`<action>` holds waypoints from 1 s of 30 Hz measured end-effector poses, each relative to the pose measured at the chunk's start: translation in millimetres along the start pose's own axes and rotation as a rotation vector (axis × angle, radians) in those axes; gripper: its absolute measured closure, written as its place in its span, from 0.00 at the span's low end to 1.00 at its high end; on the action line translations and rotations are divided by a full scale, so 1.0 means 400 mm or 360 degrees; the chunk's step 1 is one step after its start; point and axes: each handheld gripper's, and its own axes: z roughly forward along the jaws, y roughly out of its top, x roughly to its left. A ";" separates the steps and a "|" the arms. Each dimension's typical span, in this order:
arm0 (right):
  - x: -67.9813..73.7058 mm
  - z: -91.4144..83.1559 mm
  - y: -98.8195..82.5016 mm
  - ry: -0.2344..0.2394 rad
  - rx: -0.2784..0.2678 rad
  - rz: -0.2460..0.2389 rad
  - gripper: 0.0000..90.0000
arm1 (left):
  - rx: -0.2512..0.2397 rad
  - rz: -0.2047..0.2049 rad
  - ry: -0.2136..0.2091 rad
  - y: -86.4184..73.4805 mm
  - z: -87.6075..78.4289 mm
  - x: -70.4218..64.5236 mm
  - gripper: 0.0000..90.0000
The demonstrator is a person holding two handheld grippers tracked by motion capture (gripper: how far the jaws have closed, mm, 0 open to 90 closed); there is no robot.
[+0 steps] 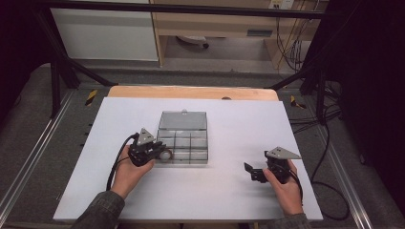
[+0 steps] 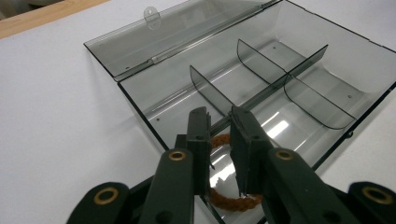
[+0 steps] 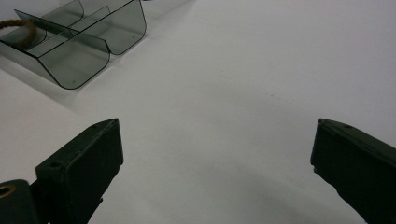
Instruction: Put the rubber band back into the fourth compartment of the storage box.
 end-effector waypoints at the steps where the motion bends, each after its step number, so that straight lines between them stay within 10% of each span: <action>1: 0.000 0.000 0.000 0.0000 0.0000 0.0000 0.03 | -0.0006 -0.0001 0.0000 0.000 0.000 -0.001 0.85; 30: 0.001 -0.001 0.000 -0.0006 -0.0007 -0.0007 0.03 | -0.0104 -0.0085 -0.0053 0.019 0.001 -0.013 0.69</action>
